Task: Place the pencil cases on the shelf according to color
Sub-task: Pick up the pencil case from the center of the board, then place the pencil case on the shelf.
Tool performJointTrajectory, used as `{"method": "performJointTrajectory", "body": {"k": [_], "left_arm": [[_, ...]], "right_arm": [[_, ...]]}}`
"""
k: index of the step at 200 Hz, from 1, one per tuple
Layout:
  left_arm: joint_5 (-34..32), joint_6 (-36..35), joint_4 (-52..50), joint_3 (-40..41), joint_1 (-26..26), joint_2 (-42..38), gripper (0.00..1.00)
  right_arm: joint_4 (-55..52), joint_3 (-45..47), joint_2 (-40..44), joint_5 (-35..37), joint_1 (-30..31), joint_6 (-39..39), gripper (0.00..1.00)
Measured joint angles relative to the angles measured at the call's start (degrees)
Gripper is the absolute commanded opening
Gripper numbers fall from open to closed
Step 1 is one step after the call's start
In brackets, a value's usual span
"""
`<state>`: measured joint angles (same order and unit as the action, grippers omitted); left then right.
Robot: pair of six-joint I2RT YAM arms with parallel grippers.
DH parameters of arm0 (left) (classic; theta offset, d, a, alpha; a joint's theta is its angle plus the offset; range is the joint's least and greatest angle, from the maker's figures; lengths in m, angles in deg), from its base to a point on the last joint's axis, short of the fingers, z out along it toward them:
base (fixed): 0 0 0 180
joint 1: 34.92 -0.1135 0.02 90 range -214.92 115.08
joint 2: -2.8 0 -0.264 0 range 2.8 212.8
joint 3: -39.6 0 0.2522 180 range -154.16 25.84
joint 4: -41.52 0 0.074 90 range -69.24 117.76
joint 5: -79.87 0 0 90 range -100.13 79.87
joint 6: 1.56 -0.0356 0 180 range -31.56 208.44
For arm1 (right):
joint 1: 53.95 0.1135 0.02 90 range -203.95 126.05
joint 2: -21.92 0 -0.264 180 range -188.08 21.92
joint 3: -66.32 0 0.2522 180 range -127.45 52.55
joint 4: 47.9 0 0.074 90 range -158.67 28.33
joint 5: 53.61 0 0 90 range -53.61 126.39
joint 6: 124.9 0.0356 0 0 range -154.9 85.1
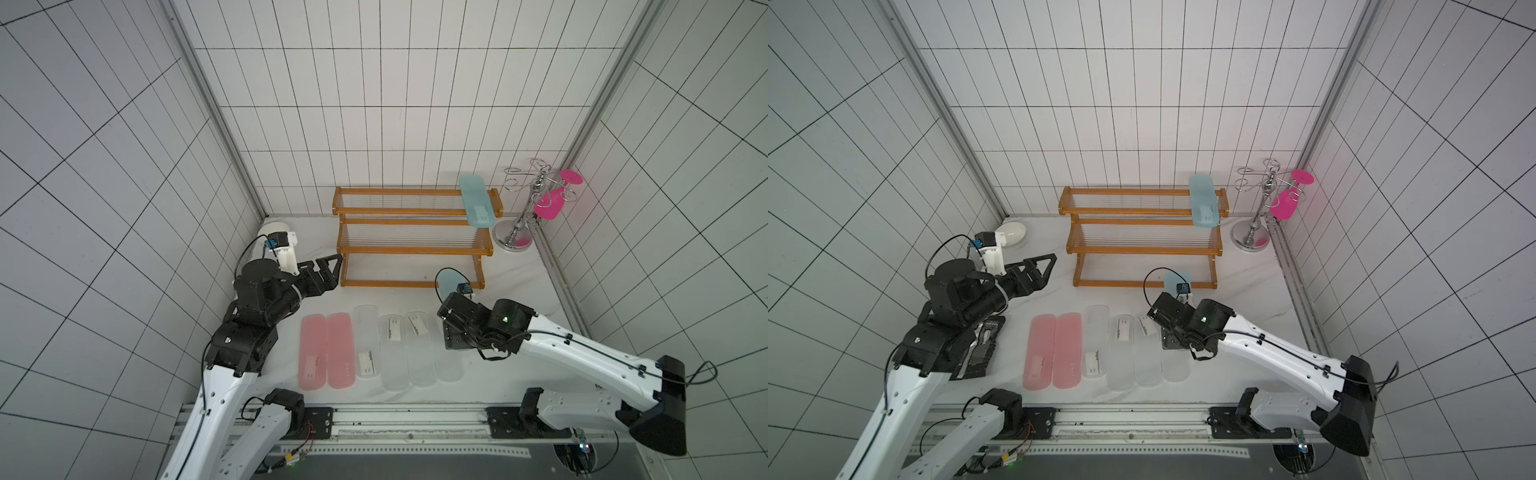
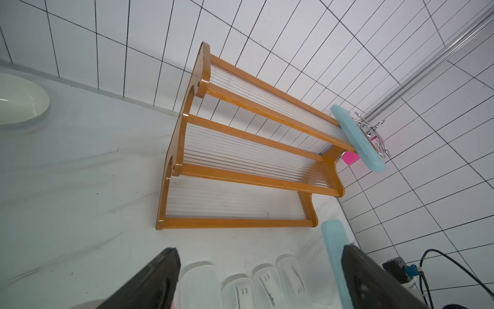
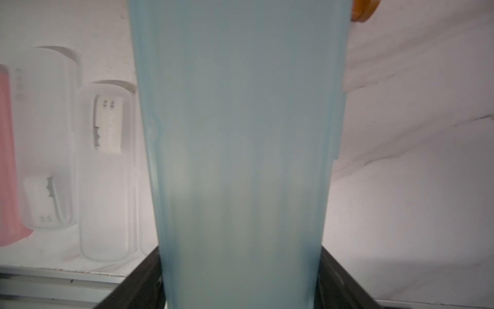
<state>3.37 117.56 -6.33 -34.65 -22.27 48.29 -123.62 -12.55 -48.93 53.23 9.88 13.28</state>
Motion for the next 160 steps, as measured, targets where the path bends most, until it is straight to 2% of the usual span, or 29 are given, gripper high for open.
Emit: {"method": "performJointTrajectory", "body": {"k": [51,101,160], "left_arm": [[0.07,-0.72,3.80,-4.15,-0.02,8.48,0.98],[-0.72,-1.90,8.92,-4.26,-0.15,14.36,0.99],[-1.51,-2.82,13.68,0.42,-0.35,15.52,0.98]], "right_arm": [[-2.29,-22.23,-6.67,1.46,-1.01,-7.78,0.68],[-2.75,-43.17,-14.93,-0.66,-13.38,-17.73,0.68],[-4.15,-64.00,-32.81,-3.34,-23.21,-26.51,0.69]]}}
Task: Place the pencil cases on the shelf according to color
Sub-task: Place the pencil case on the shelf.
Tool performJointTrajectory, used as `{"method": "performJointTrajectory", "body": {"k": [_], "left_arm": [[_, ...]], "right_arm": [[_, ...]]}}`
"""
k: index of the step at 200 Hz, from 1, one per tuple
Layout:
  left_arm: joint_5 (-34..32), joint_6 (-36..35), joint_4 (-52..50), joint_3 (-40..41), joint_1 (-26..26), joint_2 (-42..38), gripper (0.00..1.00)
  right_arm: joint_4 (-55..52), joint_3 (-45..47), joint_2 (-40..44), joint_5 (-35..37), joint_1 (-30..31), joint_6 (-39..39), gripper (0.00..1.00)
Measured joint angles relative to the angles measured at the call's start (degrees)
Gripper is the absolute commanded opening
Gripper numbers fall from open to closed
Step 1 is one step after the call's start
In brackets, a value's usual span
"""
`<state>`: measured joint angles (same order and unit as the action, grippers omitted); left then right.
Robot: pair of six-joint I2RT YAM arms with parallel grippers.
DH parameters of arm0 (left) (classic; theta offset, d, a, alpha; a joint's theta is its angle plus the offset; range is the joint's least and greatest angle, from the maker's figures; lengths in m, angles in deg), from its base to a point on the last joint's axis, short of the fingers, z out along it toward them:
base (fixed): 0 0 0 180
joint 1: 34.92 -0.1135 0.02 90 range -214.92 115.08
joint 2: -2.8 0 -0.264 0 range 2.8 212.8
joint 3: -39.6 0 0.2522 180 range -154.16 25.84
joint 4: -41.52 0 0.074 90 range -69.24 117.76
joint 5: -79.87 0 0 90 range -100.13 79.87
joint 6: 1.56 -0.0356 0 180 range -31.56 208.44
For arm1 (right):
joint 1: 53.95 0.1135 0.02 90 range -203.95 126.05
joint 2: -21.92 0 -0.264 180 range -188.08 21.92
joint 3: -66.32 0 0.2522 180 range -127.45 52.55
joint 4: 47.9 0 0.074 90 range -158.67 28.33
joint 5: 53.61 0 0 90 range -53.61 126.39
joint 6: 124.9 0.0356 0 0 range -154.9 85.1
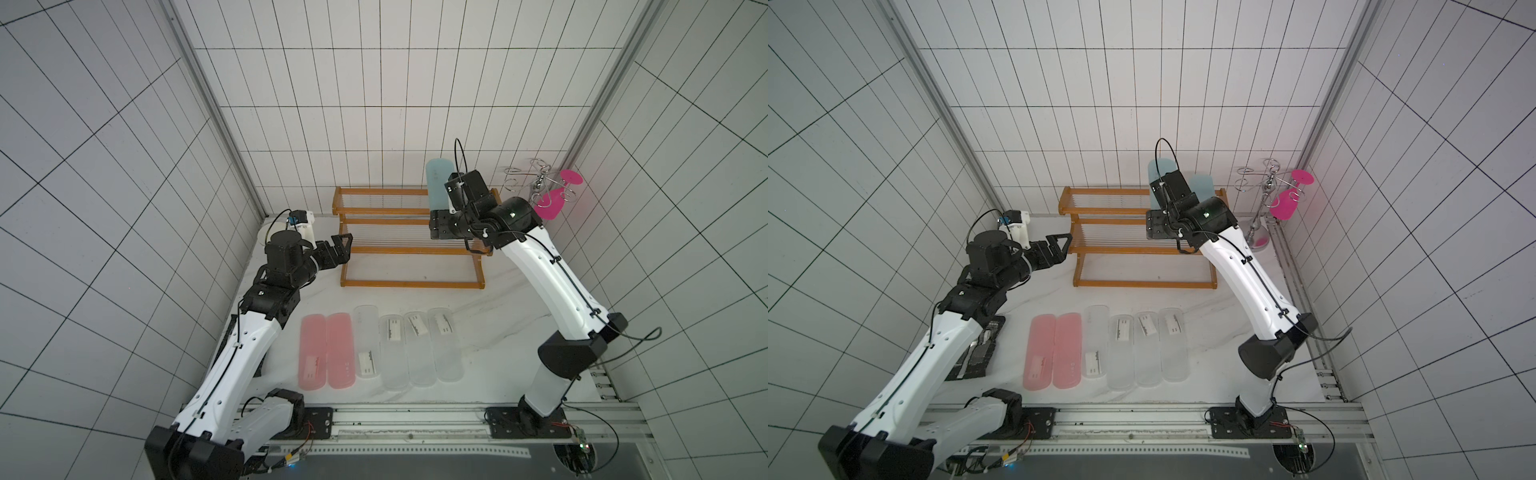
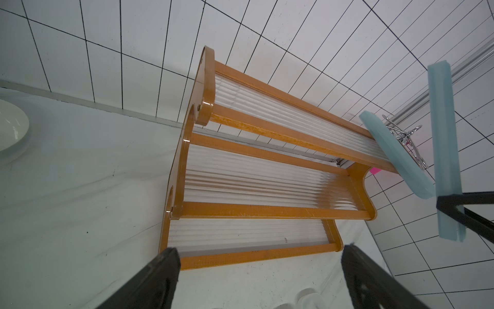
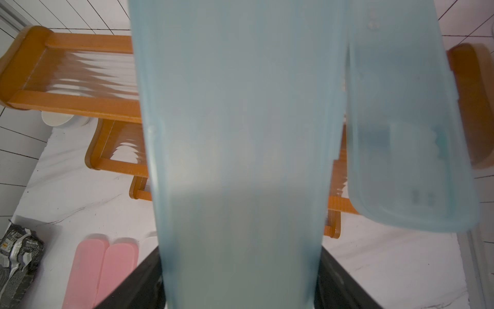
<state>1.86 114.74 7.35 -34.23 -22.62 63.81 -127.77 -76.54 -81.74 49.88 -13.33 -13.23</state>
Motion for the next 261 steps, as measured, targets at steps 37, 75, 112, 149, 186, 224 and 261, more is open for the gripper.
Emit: {"method": "performJointTrajectory", "body": {"k": [37,75,112,149,186,224,261], "left_arm": [[1.09,0.26,1.38,1.09,0.00,-0.02,0.99],[2.54,0.48,2.05,2.12,0.00,-0.52,0.98],[3.39,0.70,2.64,2.14,0.00,-0.55,0.98],[4.00,0.72,2.64,2.14,0.00,-0.55,0.99],[4.20,0.76,2.64,2.49,0.00,-0.90,0.99],[4.13,0.70,2.60,2.58,0.00,-0.90,0.98],[3.74,1.31,-0.42,2.78,0.00,-2.78,0.99]], "right_arm": [[-1.38,-11.82,-10.56,-0.70,-3.41,-2.25,0.70],[-1.66,-14.08,-14.99,-0.66,-4.83,-2.62,0.77],[-1.64,-14.40,-15.06,-1.14,-5.01,-1.84,0.86],[-1.53,-14.40,-15.06,-2.62,-5.01,-0.83,0.87],[-1.44,-14.40,-14.91,-4.59,-5.01,0.44,0.88],[-1.42,-14.25,-11.63,-5.81,-5.01,1.16,0.93],[-0.87,-10.36,-1.70,-5.35,-5.01,1.05,0.94]]}}
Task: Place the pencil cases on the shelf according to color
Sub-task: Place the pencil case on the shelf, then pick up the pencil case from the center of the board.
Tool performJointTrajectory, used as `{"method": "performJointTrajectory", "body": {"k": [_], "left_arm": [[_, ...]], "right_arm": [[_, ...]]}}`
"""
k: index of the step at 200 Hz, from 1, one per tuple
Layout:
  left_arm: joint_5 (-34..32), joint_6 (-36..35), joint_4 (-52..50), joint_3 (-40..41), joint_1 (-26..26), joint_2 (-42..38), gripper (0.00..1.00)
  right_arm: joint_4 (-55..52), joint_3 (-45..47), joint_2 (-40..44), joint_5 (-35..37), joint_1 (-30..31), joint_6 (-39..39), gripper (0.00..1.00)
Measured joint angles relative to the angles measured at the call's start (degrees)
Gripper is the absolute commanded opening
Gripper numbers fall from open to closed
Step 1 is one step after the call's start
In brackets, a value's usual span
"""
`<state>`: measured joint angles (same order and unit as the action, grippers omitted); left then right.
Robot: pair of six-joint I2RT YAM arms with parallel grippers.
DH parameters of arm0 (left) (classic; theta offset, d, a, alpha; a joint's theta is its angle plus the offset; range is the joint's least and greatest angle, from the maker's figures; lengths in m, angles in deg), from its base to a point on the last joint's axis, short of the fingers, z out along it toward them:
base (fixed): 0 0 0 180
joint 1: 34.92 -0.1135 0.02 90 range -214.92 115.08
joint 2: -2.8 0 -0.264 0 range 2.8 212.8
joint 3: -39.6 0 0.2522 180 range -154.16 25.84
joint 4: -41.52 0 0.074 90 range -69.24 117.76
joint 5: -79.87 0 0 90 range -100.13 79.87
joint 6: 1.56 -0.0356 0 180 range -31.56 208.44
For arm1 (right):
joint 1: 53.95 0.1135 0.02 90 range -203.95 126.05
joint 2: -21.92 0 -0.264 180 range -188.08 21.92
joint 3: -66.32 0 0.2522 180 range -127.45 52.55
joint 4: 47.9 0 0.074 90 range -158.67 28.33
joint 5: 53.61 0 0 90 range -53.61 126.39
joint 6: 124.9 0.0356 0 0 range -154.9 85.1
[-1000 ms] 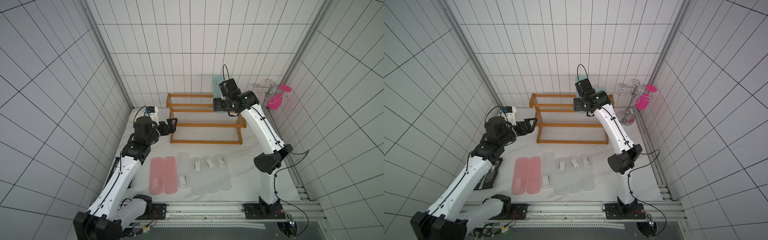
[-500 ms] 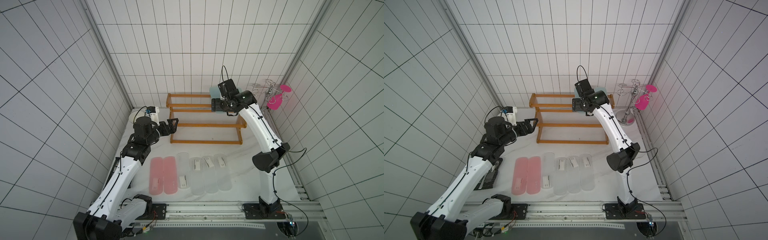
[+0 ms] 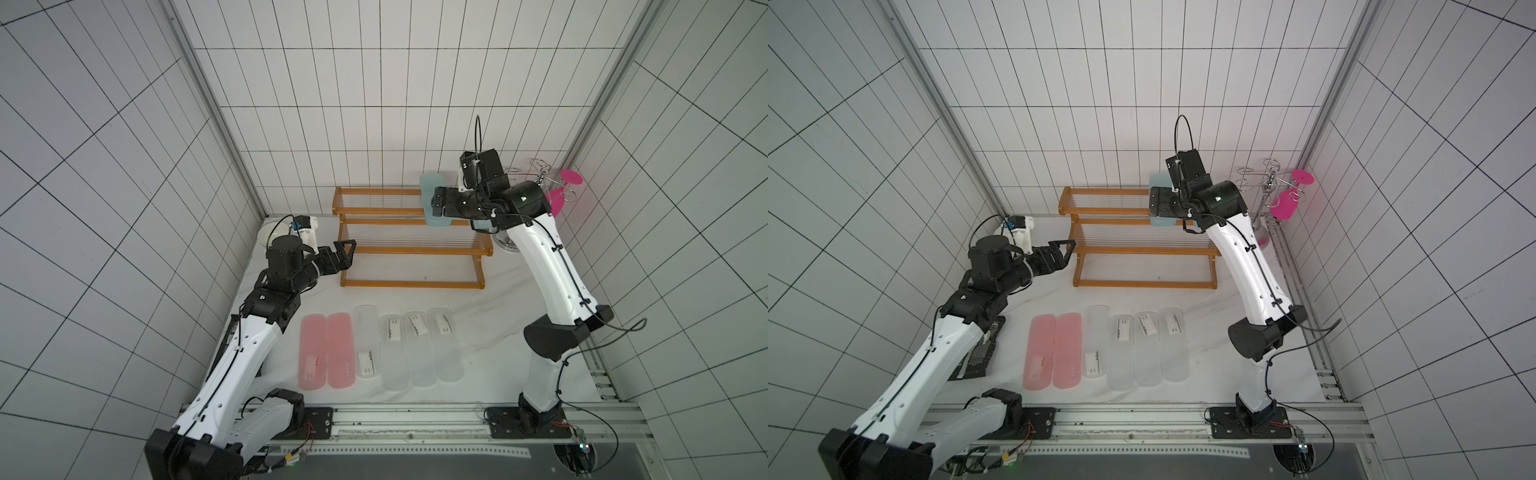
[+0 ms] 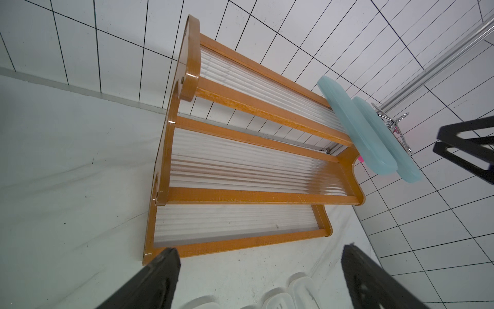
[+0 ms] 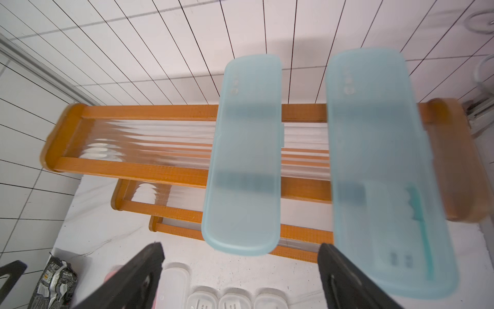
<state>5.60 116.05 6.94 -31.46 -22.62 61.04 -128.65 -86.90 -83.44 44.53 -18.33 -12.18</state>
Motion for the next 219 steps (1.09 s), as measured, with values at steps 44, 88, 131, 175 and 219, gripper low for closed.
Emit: {"method": "performJointTrajectory", "body": {"k": [44,88,131,175,219], "left_arm": [[0.66,3.41,-3.78,4.17,1.25,-7.89,0.99],[-3.32,6.54,-9.11,10.88,9.20,-11.45,0.98],[-8.96,6.86,-15.08,11.82,12.11,-14.32,0.98],[-14.16,3.52,-19.41,12.13,12.15,-18.10,0.98],[-14.88,2.29,-19.08,13.66,12.15,-20.52,0.98]], "right_arm": [[4.76,22.71,19.58,-1.88,0.04,0.15,0.91],[9.44,49.99,38.51,-3.10,2.97,2.19,0.90],[12.50,69.26,49.96,-2.95,10.32,6.82,0.88],[18.34,87.54,53.92,-1.77,14.97,14.14,0.87],[23.17,97.42,53.05,0.13,19.65,20.46,0.87]]}}
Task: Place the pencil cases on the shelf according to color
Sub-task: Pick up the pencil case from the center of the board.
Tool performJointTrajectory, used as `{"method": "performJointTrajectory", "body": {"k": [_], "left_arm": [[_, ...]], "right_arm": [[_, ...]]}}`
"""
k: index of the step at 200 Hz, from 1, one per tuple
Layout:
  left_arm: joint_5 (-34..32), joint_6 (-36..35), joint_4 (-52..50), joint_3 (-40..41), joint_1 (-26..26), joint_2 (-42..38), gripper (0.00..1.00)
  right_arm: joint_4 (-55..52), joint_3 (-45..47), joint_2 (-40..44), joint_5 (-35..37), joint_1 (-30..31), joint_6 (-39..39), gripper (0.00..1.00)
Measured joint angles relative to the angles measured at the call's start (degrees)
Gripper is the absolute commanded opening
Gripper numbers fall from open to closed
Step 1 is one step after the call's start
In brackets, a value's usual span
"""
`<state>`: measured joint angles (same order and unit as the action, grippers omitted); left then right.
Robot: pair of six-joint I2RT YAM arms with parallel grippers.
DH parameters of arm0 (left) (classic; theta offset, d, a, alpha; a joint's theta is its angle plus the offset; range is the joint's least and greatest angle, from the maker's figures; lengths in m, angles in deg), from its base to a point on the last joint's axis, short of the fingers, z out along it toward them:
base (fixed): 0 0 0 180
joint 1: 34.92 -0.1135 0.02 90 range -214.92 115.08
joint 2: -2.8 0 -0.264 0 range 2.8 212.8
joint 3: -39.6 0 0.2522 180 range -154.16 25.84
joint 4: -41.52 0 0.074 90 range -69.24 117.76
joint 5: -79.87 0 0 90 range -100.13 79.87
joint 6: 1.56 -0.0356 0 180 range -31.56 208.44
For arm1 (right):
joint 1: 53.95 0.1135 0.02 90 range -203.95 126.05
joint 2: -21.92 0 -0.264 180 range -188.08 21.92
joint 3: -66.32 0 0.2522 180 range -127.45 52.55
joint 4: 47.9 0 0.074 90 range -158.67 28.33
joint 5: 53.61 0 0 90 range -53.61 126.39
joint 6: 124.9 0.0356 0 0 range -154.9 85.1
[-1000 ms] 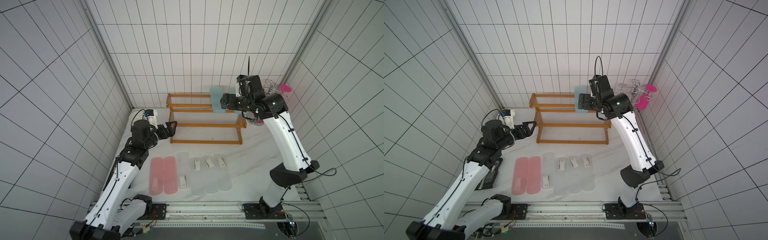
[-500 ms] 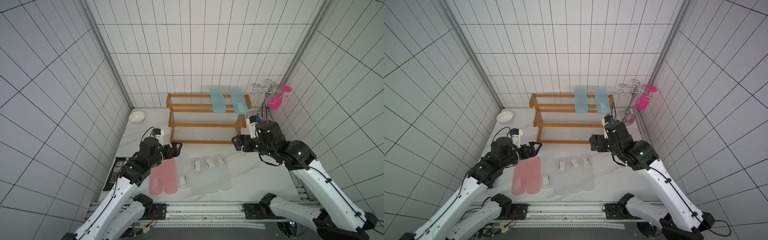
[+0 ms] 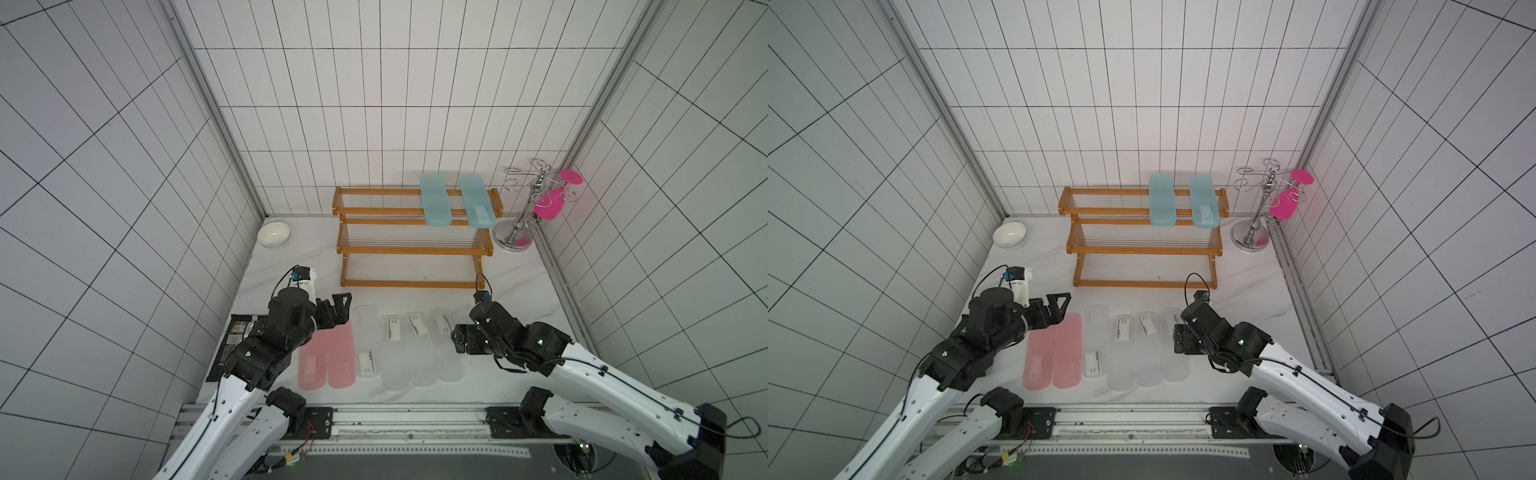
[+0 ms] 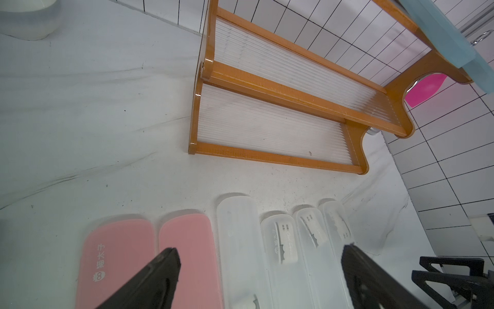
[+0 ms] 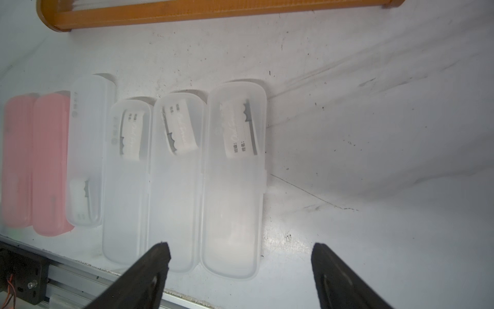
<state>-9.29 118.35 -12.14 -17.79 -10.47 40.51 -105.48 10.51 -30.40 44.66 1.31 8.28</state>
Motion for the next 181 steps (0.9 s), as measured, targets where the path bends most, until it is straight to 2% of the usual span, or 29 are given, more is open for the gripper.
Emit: {"method": "performJointTrajectory", "body": {"k": [58,118,181], "left_arm": [[0.28,-0.39,0.00,0.00,-0.52,1.68,0.99],[2.51,-0.37,0.37,0.00,-5.27,2.97,0.99],[3.87,-0.37,0.66,0.00,-5.70,3.87,0.98]], "right_arm": [[7.08,5.99,-6.56,1.55,4.72,5.77,0.87],[11.91,6.16,-12.50,2.64,8.20,8.70,0.87],[14.80,5.77,-20.17,3.43,11.23,9.38,0.87]]}}
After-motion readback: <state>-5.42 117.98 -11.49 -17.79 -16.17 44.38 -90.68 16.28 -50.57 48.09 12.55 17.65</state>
